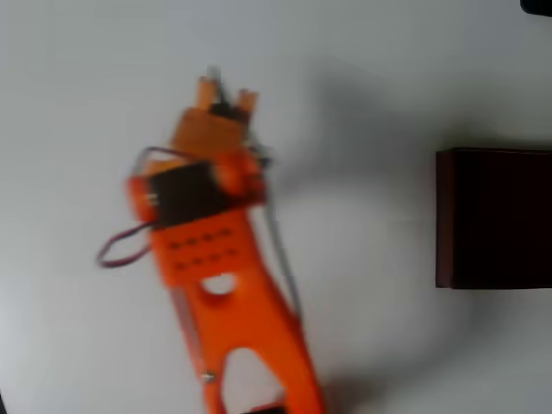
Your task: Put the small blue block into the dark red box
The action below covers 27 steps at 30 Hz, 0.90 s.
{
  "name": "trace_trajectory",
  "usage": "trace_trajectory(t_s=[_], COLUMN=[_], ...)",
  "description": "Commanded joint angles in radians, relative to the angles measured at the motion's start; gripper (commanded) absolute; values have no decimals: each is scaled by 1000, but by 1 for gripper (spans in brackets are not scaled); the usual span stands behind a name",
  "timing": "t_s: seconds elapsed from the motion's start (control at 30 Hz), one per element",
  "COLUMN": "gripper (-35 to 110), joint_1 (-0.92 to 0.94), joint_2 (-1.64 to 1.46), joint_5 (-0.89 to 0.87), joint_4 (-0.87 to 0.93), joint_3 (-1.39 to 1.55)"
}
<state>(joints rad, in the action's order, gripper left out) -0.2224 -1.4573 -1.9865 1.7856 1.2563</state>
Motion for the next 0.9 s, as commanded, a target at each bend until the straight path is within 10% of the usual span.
trace_trajectory(t_s=[0.0, 0.47, 0.87], gripper=[1, 1, 1], joint_1=[175, 808, 980], joint_2=[-104, 106, 468], joint_5=[287, 1266, 1434], joint_4=[9, -103, -133], joint_3=[15, -336, -537])
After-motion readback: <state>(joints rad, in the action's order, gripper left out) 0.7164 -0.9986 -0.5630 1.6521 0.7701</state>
